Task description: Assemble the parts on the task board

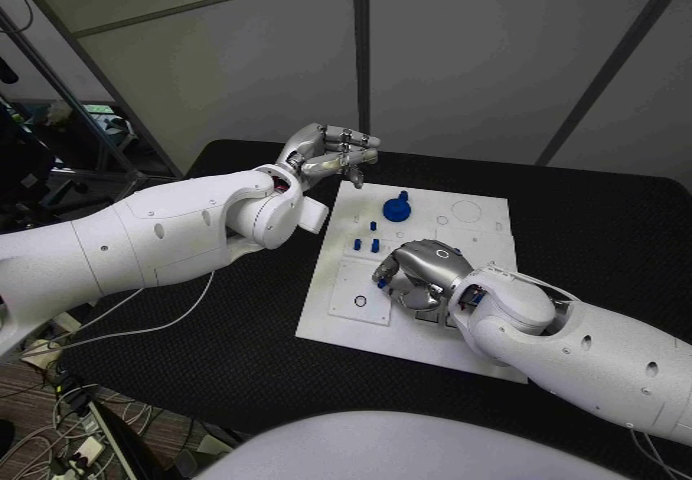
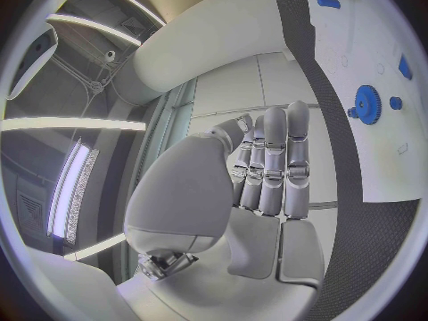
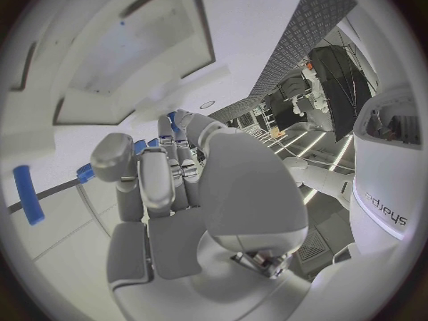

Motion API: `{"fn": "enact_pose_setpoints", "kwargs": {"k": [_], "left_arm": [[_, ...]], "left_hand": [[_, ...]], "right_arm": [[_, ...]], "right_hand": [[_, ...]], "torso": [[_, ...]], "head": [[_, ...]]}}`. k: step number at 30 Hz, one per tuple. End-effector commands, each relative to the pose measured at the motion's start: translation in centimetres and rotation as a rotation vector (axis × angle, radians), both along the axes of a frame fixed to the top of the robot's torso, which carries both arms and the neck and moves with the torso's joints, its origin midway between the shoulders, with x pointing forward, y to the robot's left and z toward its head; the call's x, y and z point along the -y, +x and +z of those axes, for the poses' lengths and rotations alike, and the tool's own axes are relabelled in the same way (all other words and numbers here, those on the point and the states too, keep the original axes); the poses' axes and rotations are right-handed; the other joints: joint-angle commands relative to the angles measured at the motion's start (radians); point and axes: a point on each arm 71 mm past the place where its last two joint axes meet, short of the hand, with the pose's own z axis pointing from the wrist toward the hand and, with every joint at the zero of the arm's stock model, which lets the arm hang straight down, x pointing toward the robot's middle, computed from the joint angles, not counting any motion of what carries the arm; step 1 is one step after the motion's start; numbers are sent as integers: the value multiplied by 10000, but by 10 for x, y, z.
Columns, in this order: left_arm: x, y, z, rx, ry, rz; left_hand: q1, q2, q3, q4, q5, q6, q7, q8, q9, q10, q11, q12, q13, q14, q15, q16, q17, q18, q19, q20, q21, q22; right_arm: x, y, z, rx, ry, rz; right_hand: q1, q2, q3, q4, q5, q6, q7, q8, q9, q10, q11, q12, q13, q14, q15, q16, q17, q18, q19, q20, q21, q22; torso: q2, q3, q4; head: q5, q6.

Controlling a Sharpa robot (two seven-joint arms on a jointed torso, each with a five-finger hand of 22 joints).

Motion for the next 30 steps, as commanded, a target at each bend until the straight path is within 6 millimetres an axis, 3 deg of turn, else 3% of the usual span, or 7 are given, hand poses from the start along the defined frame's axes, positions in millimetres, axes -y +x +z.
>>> {"fn": "enact_pose_setpoints", "kwargs": {"k": [1,4,14,21,23,26,30], "left_arm": [[1,0,1,26,-13,-151],[1,0,1,5,-8,-160],[-1,1,0,-93,37,-152],[-3,2,-1,-159,77,-117],[-3,2,-1,-161,79,-117],[-4,2,-1,-170,88,-111],[-5,2,-2,-176,96,-109]], "left_hand": [[7,32,18,-48,60,-60,34,-24,-19,-81,-10,45,12,-45,8,-13,-15,-110,-38,16,-50,-8],[7,32,18,-48,60,-60,34,-24,-19,-81,-10,45,12,-45,8,-13,-15,-110,-38,16,-50,-8],[0,30,23,-49,61,-81,41,-32,-24,-101,-4,43,9,-51,11,-16,-20,-109,-42,18,-52,-8],[0,36,31,-50,63,-89,44,-35,-26,-109,-2,43,8,-52,13,-17,-23,-109,-43,19,-52,-8],[0,36,31,-50,63,-89,44,-35,-26,-109,-2,43,8,-52,13,-17,-23,-109,-43,19,-52,-8],[0,36,31,-50,63,-89,44,-35,-26,-109,-2,43,8,-52,13,-17,-23,-109,-43,19,-52,-8],[8,49,43,-56,64,-92,44,-34,-27,-113,-2,48,9,-52,13,-17,-26,-109,-44,20,-51,-8]], "right_arm": [[2,0,-3,-8,-213,-141],[2,0,0,168,32,-174],[5,-6,13,727,1201,-192],[20,-14,24,652,1833,-288],[27,-12,30,571,1918,-470],[41,-4,42,277,1813,-953],[59,10,54,97,1299,-1495]], "right_hand": [[-124,-77,-88,20,54,-266,70,-77,-54,-478,104,-58,-153,309,132,32,-62,-13,-122,109,-152,-185],[-128,-147,-137,-4,43,-509,83,-74,-109,-902,176,-24,-210,202,187,-170,-383,75,-385,176,-456,-595],[-112,-205,-235,-44,42,-654,55,-60,-140,-1175,191,48,-202,103,207,-323,-629,116,-523,216,-603,-769],[-131,-196,-305,-32,49,-674,2,-34,-141,-1080,141,219,-164,148,175,-224,-522,97,-445,202,-515,-646],[-135,-194,-312,-29,53,-682,-2,-36,-142,-1067,137,240,-161,157,171,-201,-491,94,-435,199,-504,-632],[-151,-208,-344,-24,61,-760,-30,-57,-158,-1086,122,273,-163,162,160,-201,-509,97,-434,189,-510,-643],[-264,-299,-653,14,51,-1242,-214,-61,-242,-1466,104,289,-184,97,146,-316,-714,131,-541,170,-667,-840]], "torso": [[-1,5,4],[2,5,3],[-9,9,5],[-24,-3,-14],[-27,-8,-17],[-33,-11,-36],[-47,-10,-61]], "head": [[-12,-4],[-14,4],[-67,67],[-95,125],[-135,168],[-298,301],[-477,412]]}}
